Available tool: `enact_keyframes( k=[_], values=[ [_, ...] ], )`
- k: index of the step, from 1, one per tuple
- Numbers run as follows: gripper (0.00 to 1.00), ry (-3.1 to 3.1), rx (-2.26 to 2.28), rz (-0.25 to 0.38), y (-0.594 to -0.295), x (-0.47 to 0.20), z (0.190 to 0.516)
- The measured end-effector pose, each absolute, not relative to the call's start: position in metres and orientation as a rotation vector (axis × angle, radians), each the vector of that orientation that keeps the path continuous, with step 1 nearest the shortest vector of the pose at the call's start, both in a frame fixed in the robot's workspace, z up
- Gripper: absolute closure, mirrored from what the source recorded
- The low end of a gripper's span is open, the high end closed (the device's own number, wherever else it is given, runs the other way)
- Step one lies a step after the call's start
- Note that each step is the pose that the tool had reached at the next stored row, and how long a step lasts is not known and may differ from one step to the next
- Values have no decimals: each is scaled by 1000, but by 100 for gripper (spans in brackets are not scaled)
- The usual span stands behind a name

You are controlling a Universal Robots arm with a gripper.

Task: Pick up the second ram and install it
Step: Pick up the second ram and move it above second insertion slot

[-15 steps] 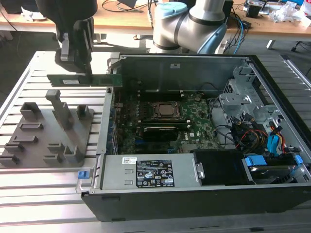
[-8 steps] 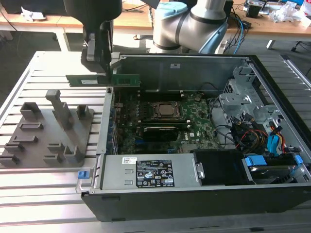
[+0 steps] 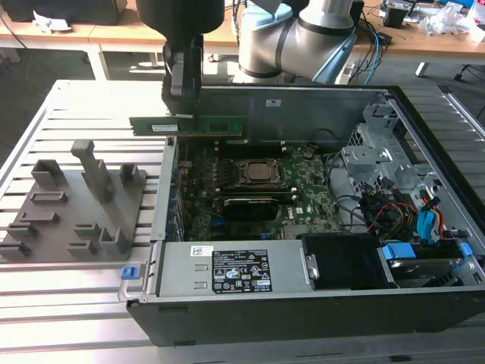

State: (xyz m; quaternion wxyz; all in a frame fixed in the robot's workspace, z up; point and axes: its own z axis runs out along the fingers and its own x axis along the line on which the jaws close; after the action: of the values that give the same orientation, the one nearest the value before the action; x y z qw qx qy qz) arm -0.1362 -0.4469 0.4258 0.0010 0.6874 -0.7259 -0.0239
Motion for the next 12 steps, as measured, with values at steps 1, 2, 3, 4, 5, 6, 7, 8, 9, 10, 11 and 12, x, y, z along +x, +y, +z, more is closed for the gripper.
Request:
enact_keyframes(
  k=[1,2,3,4,5,6,7,8,9,10,11,12],
  values=[
    [86,-2279,2158,-75,-447,-132,426],
    [86,-2279,2158,-74,-447,-127,426],
    [86,-2279,2158,-74,-447,-123,426],
    [86,-2278,2158,-74,-447,-121,426],
    [86,-2278,2158,-74,-447,-116,426],
    [86,-2278,2158,-74,-447,-112,426],
    [86,-2278,2158,-73,-447,-108,426],
    [86,-2278,2158,-73,-447,-106,426],
    [86,-2278,2158,-73,-447,-100,426],
    [86,-2278,2157,-73,-446,-97,426],
    [86,-2278,2158,-73,-446,-95,426],
    [86,-2278,2158,-73,-447,-93,426]
  ],
)
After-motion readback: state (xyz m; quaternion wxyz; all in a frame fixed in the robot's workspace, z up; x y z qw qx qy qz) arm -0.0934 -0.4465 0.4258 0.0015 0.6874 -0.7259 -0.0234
